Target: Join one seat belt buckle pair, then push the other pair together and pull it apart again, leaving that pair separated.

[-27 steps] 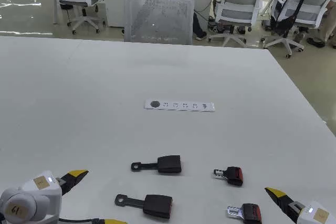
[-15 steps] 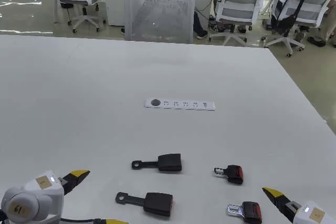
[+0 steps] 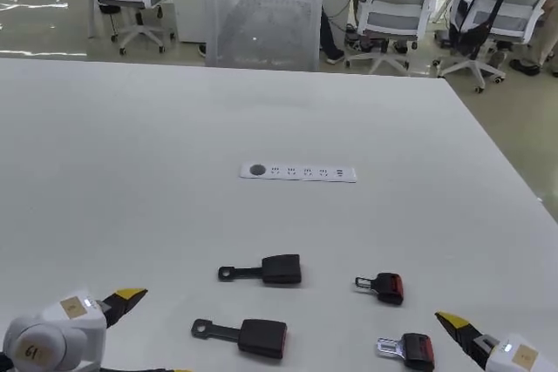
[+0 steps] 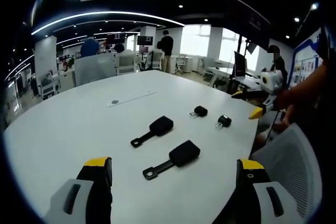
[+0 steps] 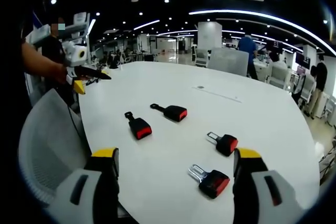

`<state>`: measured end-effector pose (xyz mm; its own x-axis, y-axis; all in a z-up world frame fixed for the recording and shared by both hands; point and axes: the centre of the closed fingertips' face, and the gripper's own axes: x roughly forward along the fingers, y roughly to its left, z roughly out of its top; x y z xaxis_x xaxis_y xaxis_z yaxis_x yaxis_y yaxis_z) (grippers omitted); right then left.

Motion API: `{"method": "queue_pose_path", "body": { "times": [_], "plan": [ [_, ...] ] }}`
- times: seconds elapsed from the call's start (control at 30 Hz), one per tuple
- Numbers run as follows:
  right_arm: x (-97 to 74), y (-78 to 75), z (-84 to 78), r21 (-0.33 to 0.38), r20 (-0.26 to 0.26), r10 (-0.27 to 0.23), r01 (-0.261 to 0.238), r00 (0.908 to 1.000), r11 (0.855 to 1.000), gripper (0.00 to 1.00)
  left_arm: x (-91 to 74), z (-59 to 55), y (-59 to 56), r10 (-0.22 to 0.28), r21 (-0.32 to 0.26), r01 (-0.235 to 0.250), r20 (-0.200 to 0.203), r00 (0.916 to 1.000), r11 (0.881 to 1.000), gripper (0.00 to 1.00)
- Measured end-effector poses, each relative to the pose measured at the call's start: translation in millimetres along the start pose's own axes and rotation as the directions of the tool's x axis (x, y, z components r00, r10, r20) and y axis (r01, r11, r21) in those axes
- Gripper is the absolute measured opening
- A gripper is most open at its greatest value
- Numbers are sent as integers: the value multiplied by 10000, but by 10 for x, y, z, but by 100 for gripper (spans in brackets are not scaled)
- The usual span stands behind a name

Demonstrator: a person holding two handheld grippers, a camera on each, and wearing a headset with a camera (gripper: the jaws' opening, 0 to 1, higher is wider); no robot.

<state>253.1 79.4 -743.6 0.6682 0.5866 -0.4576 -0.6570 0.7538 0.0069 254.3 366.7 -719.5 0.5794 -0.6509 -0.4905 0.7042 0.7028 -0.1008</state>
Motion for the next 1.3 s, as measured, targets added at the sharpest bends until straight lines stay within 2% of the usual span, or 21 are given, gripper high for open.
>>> {"method": "queue_pose_path", "body": {
  "times": [0.57, 0.97, 1.1, 1.3],
  "plan": [
    [0, -2, -9, 46, -45, 74, -74, 10000, 10000, 91, -11, 65, -5, 8, 90, -8, -22, 10000, 10000, 100],
    [1, -8, -31, 17, -142, 103, -103, 9998, 9999, 91, 26, 26, 15, -57, 94, 58, -79, 10000, 9999, 100],
    [10, 2, -47, -16, -221, 154, -154, 9996, 9999, 91, 34, 33, -16, -76, 110, 78, -110, 9999, 9999, 100],
    [15, 5, -39, -8, -188, 171, -171, 9997, 9999, 91, 44, -25, -22, -128, 239, 135, -280, 9995, 9996, 100]
  ]
}}
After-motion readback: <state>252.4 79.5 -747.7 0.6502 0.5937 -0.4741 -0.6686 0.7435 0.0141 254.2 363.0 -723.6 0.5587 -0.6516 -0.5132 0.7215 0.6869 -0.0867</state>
